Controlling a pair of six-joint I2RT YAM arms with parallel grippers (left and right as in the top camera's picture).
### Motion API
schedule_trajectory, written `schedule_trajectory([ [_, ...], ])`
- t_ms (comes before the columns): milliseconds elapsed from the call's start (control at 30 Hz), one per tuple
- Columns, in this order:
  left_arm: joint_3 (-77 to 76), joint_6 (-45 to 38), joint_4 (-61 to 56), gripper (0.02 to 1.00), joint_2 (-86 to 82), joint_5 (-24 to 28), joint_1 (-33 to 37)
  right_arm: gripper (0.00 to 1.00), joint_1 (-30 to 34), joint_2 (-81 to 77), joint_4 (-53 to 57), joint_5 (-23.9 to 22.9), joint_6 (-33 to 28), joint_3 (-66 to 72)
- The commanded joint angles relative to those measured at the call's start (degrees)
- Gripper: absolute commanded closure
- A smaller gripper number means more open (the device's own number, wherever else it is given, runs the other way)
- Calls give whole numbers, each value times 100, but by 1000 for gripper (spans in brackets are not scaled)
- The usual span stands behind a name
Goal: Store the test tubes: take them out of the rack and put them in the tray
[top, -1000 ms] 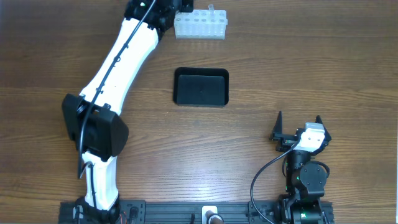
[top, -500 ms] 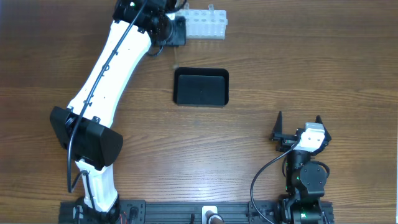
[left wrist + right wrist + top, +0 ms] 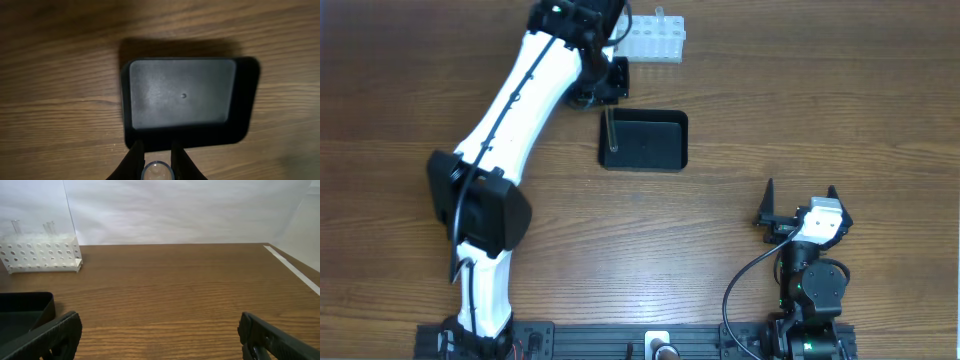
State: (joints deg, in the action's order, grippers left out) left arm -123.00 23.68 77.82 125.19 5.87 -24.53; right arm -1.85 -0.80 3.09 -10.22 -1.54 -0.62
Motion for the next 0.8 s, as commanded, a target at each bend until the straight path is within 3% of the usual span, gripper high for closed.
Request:
schedule_trajectory([
  [33, -87, 81, -107, 982, 341, 24, -11, 7, 26, 50, 22, 28, 17, 31],
  [800, -87, 55, -317, 982, 1054, -249, -7, 7, 26, 50, 22, 28, 17, 31],
])
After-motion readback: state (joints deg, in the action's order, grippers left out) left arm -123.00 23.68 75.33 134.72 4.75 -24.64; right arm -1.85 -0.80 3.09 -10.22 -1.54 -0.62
